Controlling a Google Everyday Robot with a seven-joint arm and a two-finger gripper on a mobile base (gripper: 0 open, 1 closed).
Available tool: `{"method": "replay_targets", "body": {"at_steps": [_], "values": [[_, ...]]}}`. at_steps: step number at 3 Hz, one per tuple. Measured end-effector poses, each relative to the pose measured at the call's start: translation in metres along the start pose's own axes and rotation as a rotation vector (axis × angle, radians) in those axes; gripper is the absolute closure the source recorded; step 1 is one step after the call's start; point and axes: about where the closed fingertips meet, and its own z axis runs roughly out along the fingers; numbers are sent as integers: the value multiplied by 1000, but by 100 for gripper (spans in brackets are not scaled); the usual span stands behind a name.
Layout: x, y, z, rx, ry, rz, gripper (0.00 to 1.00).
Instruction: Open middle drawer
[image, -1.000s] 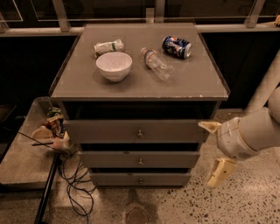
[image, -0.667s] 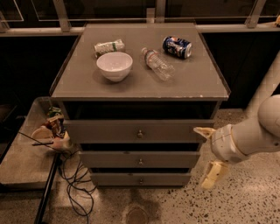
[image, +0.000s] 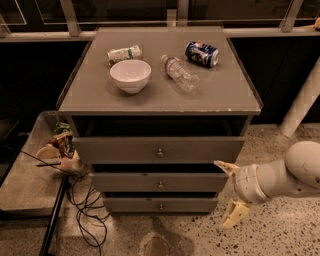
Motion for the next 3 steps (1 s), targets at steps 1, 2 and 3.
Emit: {"method": "replay_targets", "body": {"at_steps": [1,2,3], "values": [[15,10,25,16,-18,-29,0],[39,7,55,59,-17,-29,0],[65,-12,82,72,-27,9,0]]}}
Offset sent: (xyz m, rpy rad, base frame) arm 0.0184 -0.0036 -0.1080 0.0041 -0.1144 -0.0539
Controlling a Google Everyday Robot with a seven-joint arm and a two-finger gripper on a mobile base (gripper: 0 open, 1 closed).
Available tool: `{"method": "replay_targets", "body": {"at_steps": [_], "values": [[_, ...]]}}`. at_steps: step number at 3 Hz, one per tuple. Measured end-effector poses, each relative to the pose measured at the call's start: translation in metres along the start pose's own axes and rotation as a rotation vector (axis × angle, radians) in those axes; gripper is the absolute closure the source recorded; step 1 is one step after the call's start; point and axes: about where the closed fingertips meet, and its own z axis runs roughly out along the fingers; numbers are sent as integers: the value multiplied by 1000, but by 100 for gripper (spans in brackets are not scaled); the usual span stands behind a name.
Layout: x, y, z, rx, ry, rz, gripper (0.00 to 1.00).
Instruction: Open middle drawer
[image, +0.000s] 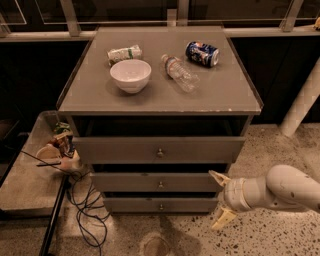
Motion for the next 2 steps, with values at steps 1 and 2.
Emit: {"method": "replay_targets", "body": {"at_steps": [1,2], "values": [[20,-23,25,1,-46,67,0],[20,-42,55,-14,-108,104,0]]}}
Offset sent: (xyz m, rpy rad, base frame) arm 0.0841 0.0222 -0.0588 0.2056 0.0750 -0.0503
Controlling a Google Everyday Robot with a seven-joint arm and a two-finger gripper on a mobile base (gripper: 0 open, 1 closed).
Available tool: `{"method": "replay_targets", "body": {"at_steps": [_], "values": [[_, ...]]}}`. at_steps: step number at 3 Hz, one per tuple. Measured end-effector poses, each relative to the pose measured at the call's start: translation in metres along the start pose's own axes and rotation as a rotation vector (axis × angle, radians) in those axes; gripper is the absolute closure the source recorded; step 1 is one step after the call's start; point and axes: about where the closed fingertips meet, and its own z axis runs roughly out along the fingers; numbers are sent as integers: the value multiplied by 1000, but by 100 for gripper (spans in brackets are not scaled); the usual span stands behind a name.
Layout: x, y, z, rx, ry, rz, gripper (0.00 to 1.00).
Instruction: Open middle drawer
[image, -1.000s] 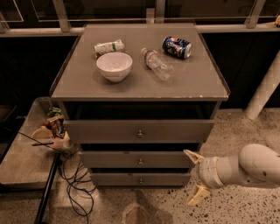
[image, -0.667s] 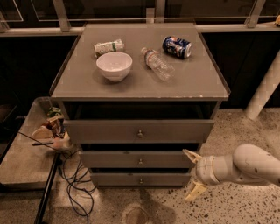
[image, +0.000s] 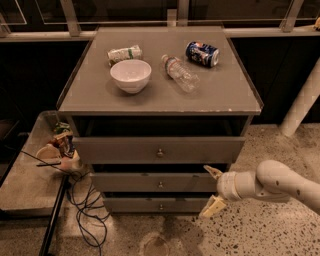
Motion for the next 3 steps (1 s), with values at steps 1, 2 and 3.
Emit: {"method": "replay_targets", "body": {"at_steps": [1,2,3], "values": [[0,0,0,0,0,0,0],[2,0,16,-14,-19,-5,0],[13,-3,34,-13,-22,-8,0]]}}
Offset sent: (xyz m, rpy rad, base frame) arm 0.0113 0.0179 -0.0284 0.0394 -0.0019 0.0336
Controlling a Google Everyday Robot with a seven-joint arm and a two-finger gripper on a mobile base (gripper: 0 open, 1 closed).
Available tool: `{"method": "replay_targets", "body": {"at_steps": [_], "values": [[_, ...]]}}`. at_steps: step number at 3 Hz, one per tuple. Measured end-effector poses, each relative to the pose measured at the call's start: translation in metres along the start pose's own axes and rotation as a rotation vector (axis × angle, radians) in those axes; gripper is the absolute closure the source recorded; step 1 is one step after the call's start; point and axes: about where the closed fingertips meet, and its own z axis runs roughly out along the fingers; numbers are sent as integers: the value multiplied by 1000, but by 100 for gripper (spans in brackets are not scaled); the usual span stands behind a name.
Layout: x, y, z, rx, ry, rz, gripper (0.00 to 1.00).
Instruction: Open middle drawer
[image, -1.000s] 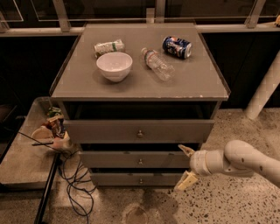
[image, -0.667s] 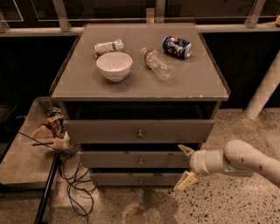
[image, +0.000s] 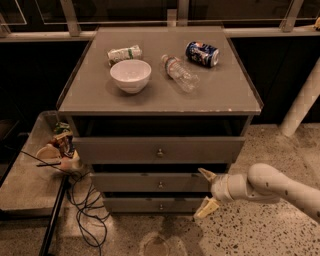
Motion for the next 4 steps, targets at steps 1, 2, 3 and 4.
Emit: {"method": "replay_targets", "body": {"at_steps": [1,2,3,4], "values": [[10,-10,10,32,-2,-21,0],[17,-26,20,70,-29,-45,0],[22,-48,37,87,-57,-75,0],[30,-60,51,93,-74,-83,0]]}}
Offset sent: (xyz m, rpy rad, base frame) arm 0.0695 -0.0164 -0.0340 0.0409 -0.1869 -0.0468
